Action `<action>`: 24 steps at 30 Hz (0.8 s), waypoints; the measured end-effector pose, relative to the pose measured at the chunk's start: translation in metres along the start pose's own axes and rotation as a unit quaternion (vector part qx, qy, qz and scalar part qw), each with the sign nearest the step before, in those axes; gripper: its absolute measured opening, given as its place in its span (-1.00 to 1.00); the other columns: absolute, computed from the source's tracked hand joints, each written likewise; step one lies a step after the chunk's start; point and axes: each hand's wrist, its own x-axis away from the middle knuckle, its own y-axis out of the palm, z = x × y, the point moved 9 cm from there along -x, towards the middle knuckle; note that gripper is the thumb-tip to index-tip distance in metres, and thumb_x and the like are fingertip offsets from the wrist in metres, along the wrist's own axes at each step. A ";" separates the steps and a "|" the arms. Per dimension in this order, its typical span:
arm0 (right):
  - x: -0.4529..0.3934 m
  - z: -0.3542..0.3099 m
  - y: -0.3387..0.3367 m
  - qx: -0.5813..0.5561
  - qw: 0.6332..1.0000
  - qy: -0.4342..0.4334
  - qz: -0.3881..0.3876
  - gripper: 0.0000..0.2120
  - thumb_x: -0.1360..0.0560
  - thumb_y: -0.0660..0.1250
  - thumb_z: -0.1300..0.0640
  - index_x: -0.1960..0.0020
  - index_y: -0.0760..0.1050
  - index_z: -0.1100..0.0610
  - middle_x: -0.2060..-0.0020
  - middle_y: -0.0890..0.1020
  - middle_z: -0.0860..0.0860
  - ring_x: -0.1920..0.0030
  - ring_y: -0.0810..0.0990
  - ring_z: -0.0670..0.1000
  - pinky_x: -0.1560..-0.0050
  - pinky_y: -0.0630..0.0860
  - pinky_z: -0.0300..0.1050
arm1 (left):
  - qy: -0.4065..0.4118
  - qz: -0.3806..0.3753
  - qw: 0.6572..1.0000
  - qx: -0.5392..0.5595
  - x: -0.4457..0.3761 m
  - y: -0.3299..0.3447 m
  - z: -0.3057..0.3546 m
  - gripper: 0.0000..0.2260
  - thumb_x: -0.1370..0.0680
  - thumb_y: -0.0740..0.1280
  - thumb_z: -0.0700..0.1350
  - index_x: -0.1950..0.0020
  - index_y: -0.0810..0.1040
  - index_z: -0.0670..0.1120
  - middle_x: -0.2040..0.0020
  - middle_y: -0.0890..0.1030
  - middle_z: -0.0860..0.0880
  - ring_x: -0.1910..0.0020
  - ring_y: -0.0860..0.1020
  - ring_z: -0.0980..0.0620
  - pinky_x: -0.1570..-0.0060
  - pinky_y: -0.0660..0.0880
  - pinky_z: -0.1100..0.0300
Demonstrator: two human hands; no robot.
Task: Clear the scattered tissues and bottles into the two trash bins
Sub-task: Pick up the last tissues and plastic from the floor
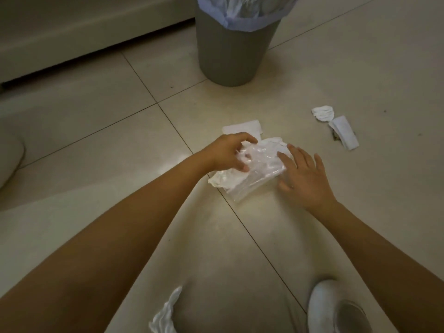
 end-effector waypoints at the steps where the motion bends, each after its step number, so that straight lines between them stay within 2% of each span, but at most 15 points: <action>1: 0.005 0.007 0.000 -0.001 1.000 0.006 -0.001 -0.39 -0.50 0.30 0.01 -0.49 0.20 0.08 -0.50 0.17 0.14 -0.49 0.12 0.17 -0.42 0.02 0.28 | 0.002 -0.003 1.000 -0.019 -0.008 0.003 0.002 -0.40 -0.37 0.53 -0.17 -0.35 0.41 0.05 -0.10 0.53 0.01 -0.05 0.48 0.06 -0.01 0.40 0.25; 6: 0.017 0.024 0.007 -0.009 1.000 0.005 0.007 -0.36 -0.44 0.37 0.03 -0.47 0.24 0.07 -0.48 0.23 0.14 -0.46 0.21 0.18 -0.39 0.11 0.29 | -0.023 0.031 0.994 -0.103 -0.048 -0.020 -0.008 -0.35 -0.37 0.53 -0.15 -0.41 0.38 -0.05 -0.27 0.52 -0.09 -0.16 0.49 -0.05 -0.08 0.38 0.19; 9: 0.017 0.017 0.019 -0.029 1.000 -0.001 -0.008 -0.33 -0.44 0.36 0.03 -0.49 0.20 0.04 -0.50 0.18 0.13 -0.48 0.18 0.16 -0.41 0.06 0.28 | -0.005 0.059 0.985 -0.159 -0.061 -0.026 -0.010 -0.36 -0.37 0.53 -0.18 -0.40 0.38 -0.04 -0.27 0.51 -0.09 -0.21 0.46 -0.09 -0.16 0.40 0.10; 12: 0.003 0.002 0.020 -0.047 0.999 -0.012 0.006 -0.37 -0.49 0.29 0.04 -0.50 0.16 0.04 -0.53 0.08 0.11 -0.51 0.09 0.14 -0.44 -0.03 0.23 | 0.003 0.100 0.970 -0.223 -0.068 -0.028 -0.017 -0.25 -0.35 0.54 -0.12 -0.47 0.28 -0.01 -0.39 0.37 -0.09 -0.33 0.33 -0.13 -0.26 0.34 0.00; 14: -0.012 -0.003 0.017 -0.063 0.998 -0.003 0.015 -0.39 -0.51 0.26 0.05 -0.51 0.14 0.05 -0.53 0.05 0.11 -0.51 0.07 0.14 -0.45 -0.03 0.20 | -0.029 0.101 0.970 -0.221 -0.073 -0.028 -0.029 -0.19 -0.32 0.56 -0.07 -0.47 0.23 -0.01 -0.40 0.34 -0.11 -0.33 0.34 -0.16 -0.27 0.37 -0.08; 16: -0.025 -0.004 0.018 -0.069 0.997 0.025 0.014 -0.39 -0.52 0.24 0.05 -0.51 0.11 0.03 -0.53 0.06 0.11 -0.48 0.14 0.15 -0.44 0.08 0.17 | -0.059 0.095 0.975 -0.194 -0.075 -0.028 -0.040 -0.22 -0.30 0.57 -0.05 -0.43 0.27 0.00 -0.32 0.44 -0.10 -0.25 0.44 -0.15 -0.20 0.43 -0.05; 17: -0.030 -0.004 0.019 -0.066 0.997 0.035 0.012 -0.40 -0.53 0.23 0.04 -0.51 0.10 0.03 -0.52 0.09 0.11 -0.44 0.22 0.16 -0.37 0.20 0.15 | -0.069 0.095 0.977 -0.180 -0.075 -0.029 -0.043 -0.26 -0.31 0.57 -0.06 -0.40 0.31 -0.01 -0.28 0.48 -0.09 -0.19 0.47 -0.13 -0.14 0.45 0.01; 19: -0.034 -0.008 0.021 -0.048 0.998 0.035 0.013 -0.44 -0.53 0.21 0.07 -0.50 0.14 0.02 -0.45 0.25 0.11 -0.21 0.43 0.17 -0.04 0.39 0.03 | -0.083 0.102 0.976 -0.175 -0.073 -0.032 -0.046 -0.42 -0.33 0.55 -0.06 -0.30 0.43 -0.04 -0.18 0.54 -0.09 -0.07 0.48 -0.07 0.00 0.41 0.12; 20: -0.034 -0.011 0.021 -0.044 0.999 0.029 0.012 -0.46 -0.53 0.20 0.10 -0.48 0.17 0.03 -0.38 0.34 0.11 -0.11 0.48 0.17 0.11 0.38 -0.02 | -0.087 0.110 0.973 -0.186 -0.070 -0.035 -0.047 -0.50 -0.35 0.53 -0.05 -0.25 0.49 -0.06 -0.13 0.54 -0.08 -0.02 0.45 -0.04 0.04 0.37 0.13; 22: -0.036 -0.015 0.024 -0.045 0.999 0.017 0.007 -0.51 -0.51 0.24 0.20 -0.42 0.29 0.05 -0.22 0.48 0.11 0.00 0.53 0.17 0.25 0.34 -0.07 | -0.087 0.129 0.967 -0.200 -0.064 -0.040 -0.048 -0.61 -0.39 0.50 0.00 -0.15 0.54 -0.07 -0.01 0.49 -0.05 0.02 0.43 -0.04 0.09 0.34 0.13; 24: -0.033 -0.023 0.021 -0.041 0.999 -0.013 0.028 -0.56 -0.34 0.40 0.31 -0.20 0.51 0.11 0.06 0.59 0.12 0.23 0.56 0.16 0.40 0.29 -0.14 | -0.088 0.143 0.969 -0.179 -0.058 -0.046 -0.053 -0.69 -0.40 0.49 0.04 -0.06 0.55 -0.05 0.06 0.48 -0.02 0.02 0.49 -0.08 0.11 0.36 0.12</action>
